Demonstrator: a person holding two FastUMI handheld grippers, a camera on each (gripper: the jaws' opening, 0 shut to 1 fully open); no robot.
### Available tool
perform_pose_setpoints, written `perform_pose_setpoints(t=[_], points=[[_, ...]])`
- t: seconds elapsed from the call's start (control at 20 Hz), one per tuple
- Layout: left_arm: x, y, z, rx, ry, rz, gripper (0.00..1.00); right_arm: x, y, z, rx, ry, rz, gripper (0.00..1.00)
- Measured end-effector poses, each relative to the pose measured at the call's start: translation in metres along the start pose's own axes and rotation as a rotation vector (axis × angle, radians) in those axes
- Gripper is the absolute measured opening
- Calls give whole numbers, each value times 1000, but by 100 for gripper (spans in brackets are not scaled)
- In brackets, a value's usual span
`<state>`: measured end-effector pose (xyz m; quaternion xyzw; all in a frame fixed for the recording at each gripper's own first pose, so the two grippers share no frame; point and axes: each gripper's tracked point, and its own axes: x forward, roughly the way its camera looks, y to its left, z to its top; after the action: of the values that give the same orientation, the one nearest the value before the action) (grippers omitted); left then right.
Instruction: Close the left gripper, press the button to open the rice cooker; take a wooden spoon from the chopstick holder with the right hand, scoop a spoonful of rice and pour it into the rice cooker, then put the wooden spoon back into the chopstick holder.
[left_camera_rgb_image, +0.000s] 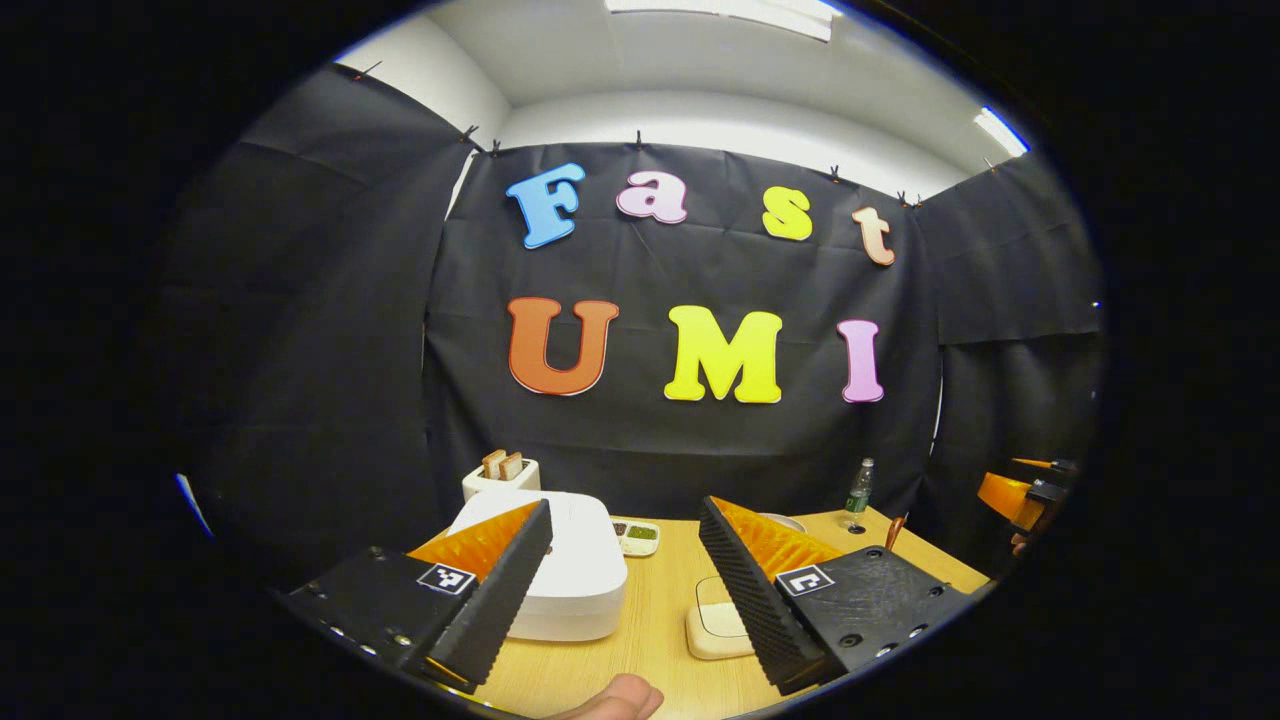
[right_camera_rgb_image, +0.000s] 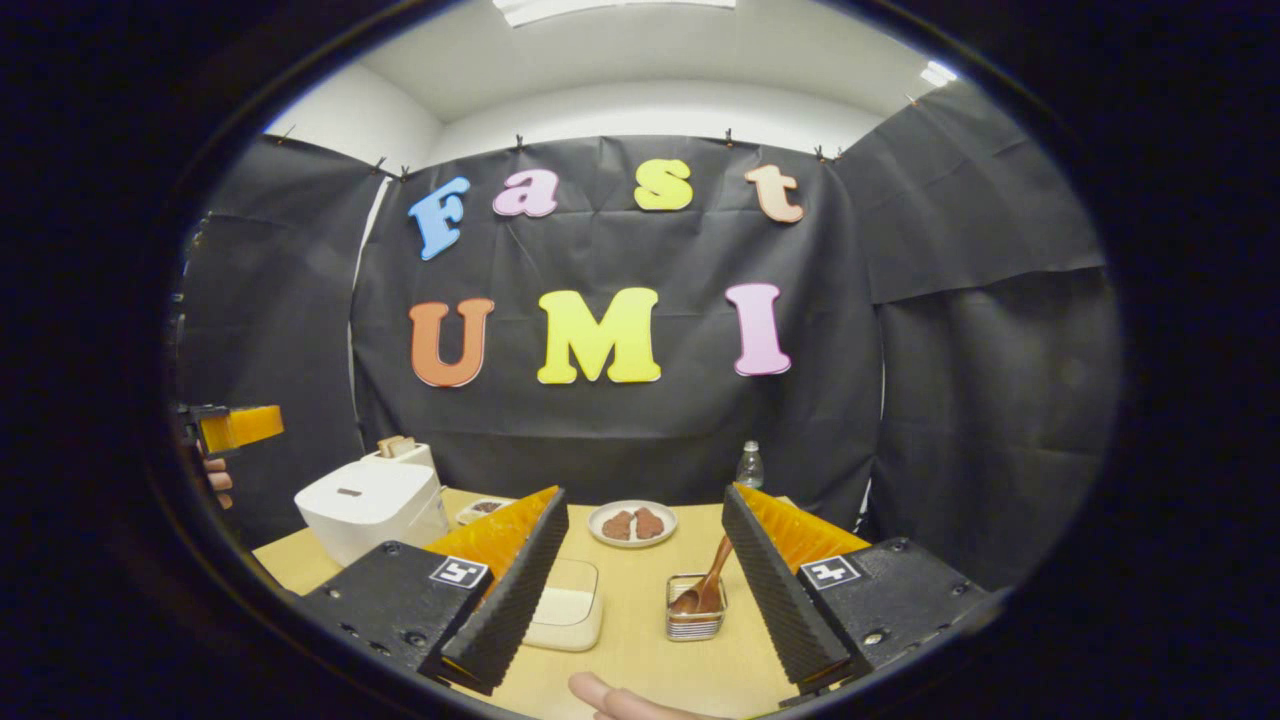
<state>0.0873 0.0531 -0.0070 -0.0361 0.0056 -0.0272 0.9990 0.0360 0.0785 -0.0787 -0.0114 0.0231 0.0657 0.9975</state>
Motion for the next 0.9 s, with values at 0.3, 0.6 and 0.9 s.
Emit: perform_pose_setpoints(t=[0.3, 0.6, 0.9], points=[[-19, -12, -13, 22, 0, -32, 94, -3, -3, -1, 42, -11, -25, 98], [-18, -13, -20, 10, 11, -11, 94, 1, -9, 5, 33, 6, -4, 98], [-20, -25, -3, 17, -41, -12, 94, -3, -18, 1, 12, 20, 15, 96]])
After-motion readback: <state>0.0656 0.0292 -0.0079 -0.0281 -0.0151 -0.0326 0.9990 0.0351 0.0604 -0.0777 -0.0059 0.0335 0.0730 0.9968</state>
